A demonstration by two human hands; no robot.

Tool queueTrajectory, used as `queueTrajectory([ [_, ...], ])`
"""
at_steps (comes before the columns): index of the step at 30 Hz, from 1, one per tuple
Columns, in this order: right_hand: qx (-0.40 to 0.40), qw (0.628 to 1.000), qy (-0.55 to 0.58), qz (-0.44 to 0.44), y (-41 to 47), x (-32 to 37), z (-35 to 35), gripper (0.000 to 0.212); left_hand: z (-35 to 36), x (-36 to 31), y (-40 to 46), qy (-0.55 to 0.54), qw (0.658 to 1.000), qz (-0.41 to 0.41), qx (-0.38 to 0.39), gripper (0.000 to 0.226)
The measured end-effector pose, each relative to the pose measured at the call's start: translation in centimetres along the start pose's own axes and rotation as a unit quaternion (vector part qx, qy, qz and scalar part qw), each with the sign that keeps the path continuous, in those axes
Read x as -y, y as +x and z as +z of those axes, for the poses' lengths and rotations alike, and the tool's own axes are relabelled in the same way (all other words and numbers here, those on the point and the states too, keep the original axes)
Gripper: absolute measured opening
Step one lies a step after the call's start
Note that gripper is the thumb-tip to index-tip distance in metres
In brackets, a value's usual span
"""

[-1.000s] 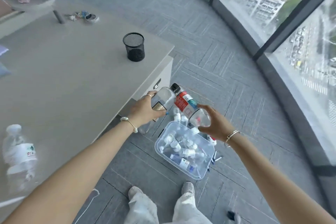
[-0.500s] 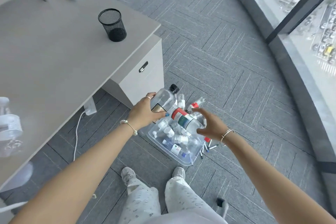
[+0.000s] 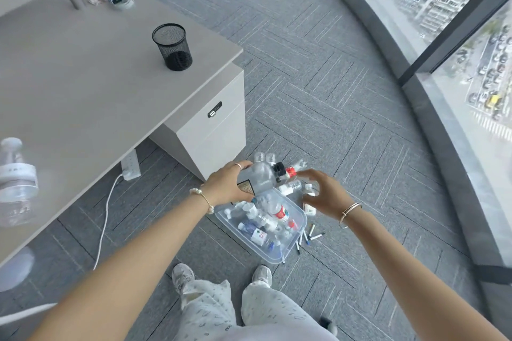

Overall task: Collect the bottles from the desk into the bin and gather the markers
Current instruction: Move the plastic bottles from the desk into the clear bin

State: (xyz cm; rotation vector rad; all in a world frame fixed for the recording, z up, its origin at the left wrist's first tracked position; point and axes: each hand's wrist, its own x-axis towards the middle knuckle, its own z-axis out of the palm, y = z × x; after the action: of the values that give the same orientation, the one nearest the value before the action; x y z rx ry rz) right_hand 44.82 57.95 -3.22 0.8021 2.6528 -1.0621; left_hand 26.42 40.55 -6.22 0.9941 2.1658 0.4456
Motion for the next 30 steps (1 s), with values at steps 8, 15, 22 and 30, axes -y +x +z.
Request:
queueTrajectory([
  [8, -0.028, 0.999, -0.011, 0.024, -2.1, -1.1, -1.2, 0.043, 2.8, -1.5, 1.6, 0.109, 0.992, 0.032, 0.058, 0.100],
  [15, -0.003, 0.999, -0.029, 0.030, -1.6, -0.4, -0.1, 0.041, 1.8, 0.6, 1.3, 0.093, 0.995, 0.029, 0.037, 0.099],
  [22, 0.034, 0.997, -0.063, -0.042, 2.2, 5.6, 1.6, 0.045, -2.5, 5.3, -1.8, 0.044, 0.999, -0.017, -0.026, 0.097],
  [30, 0.079, 0.982, -0.083, -0.151, 7.4, 17.3, 5.5, 0.047, -8.8, 12.2, -8.9, 0.001, 0.985, -0.082, -0.151, 0.086],
])
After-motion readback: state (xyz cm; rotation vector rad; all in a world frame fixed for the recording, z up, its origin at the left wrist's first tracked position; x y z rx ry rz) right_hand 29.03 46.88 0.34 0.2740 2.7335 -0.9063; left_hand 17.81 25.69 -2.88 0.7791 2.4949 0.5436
